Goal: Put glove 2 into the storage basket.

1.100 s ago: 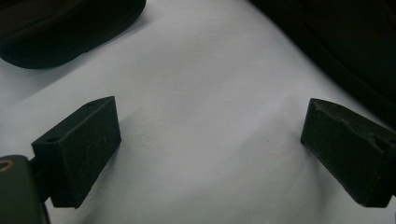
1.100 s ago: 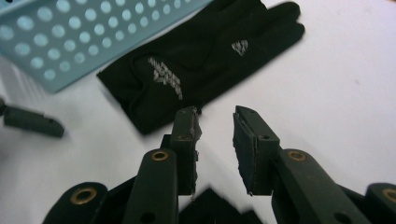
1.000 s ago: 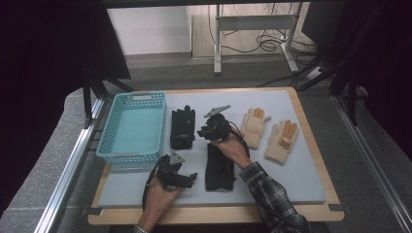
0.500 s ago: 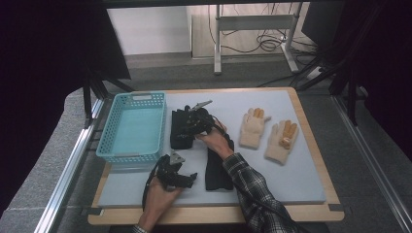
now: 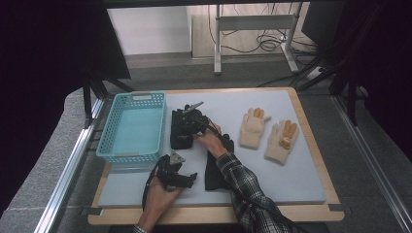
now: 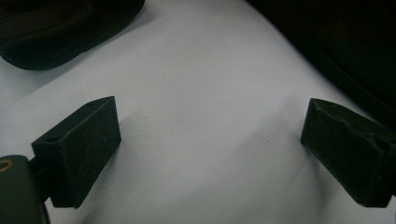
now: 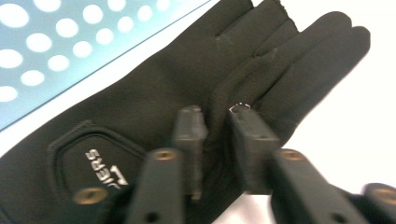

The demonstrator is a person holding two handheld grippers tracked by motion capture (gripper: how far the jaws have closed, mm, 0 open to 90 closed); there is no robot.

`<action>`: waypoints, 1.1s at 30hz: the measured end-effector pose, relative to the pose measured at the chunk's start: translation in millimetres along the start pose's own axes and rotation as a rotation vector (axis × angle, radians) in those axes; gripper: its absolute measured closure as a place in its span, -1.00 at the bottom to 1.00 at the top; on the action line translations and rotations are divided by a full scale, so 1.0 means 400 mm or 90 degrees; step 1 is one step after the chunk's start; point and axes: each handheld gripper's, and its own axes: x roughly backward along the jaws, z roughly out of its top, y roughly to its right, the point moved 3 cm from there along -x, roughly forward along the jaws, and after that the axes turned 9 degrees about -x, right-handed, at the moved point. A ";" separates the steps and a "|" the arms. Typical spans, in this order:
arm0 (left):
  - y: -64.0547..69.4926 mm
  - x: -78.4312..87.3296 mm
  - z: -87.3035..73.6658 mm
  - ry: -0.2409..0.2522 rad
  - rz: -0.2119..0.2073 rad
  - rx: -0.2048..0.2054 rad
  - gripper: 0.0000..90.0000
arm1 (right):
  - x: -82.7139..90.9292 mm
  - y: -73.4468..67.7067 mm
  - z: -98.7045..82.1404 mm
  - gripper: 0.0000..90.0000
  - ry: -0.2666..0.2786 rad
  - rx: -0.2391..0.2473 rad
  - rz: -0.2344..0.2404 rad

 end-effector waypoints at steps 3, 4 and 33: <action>0.000 0.000 0.000 0.000 0.000 0.000 -0.89 | 0.003 -0.009 0.002 0.87 -0.008 0.009 -0.001; 0.000 0.000 0.000 0.000 0.000 0.000 -0.89 | 0.004 -0.009 0.003 0.88 -0.009 0.009 -0.004; -0.001 0.000 0.000 -0.001 0.000 -0.003 -0.89 | 0.321 0.008 -0.026 0.91 0.050 -0.041 0.062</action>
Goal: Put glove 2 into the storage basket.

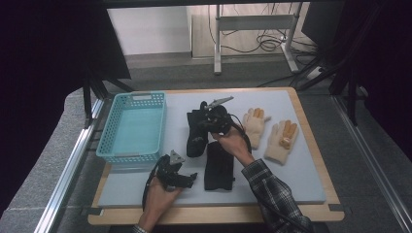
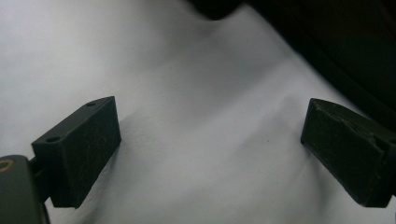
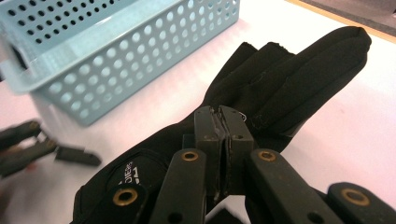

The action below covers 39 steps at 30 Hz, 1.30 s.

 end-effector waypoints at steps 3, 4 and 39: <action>0.000 0.000 0.000 -0.001 0.000 -0.001 -0.89 | 0.043 0.000 -0.026 0.91 0.005 -0.003 0.006; 0.000 0.000 0.000 -0.001 0.000 -0.001 -0.89 | 0.057 0.000 -0.036 0.91 0.009 -0.005 0.008; 0.000 0.000 0.000 0.001 0.001 0.001 -0.89 | 0.157 0.015 -0.303 0.30 -0.001 -0.034 -0.035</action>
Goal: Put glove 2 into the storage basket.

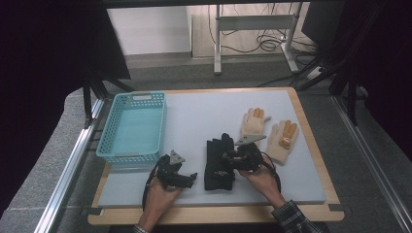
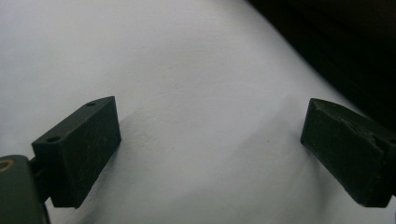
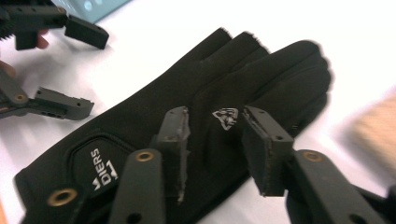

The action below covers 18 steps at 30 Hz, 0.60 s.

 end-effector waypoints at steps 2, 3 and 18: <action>0.000 0.000 0.000 0.000 0.000 0.001 -0.89 | 0.019 0.006 0.001 0.21 0.009 0.003 -0.002; 0.000 0.000 0.000 0.000 0.000 0.001 -0.88 | 0.029 0.011 -0.002 0.16 0.009 0.004 -0.003; -0.011 0.031 -0.026 -0.005 0.014 0.001 -0.85 | 0.068 0.027 -0.132 0.85 -0.027 0.018 0.020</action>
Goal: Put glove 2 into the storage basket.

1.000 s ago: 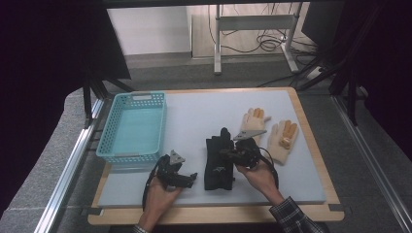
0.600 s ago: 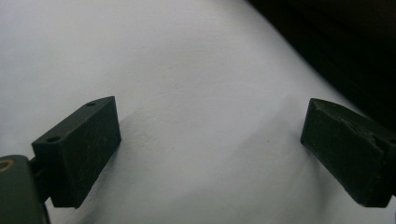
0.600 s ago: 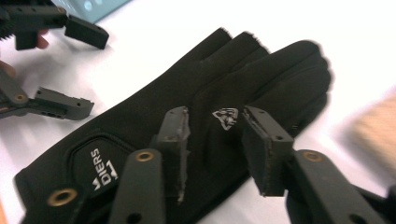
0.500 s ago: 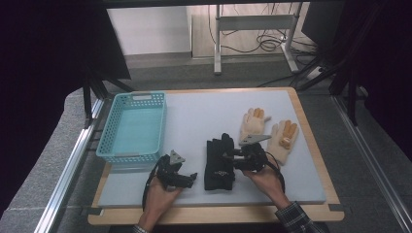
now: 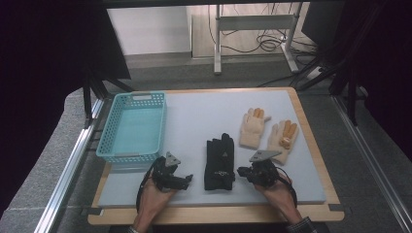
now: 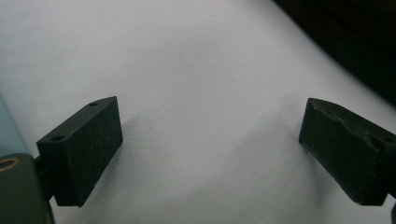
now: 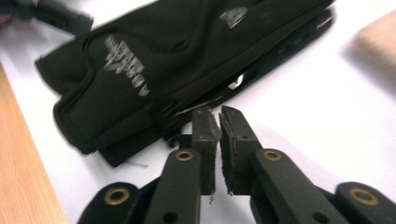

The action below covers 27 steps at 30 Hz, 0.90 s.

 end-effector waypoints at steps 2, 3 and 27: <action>-0.004 0.006 -0.004 -0.001 0.016 -0.001 -0.85 | -0.014 -0.011 -0.014 0.88 -0.001 0.009 0.011; -0.006 0.008 -0.006 -0.004 0.018 -0.003 -0.86 | -0.020 -0.016 -0.018 0.89 -0.001 0.013 0.014; -0.054 0.019 -0.043 -0.006 -0.008 0.006 -0.99 | -0.147 -0.129 0.043 0.84 0.005 0.071 0.033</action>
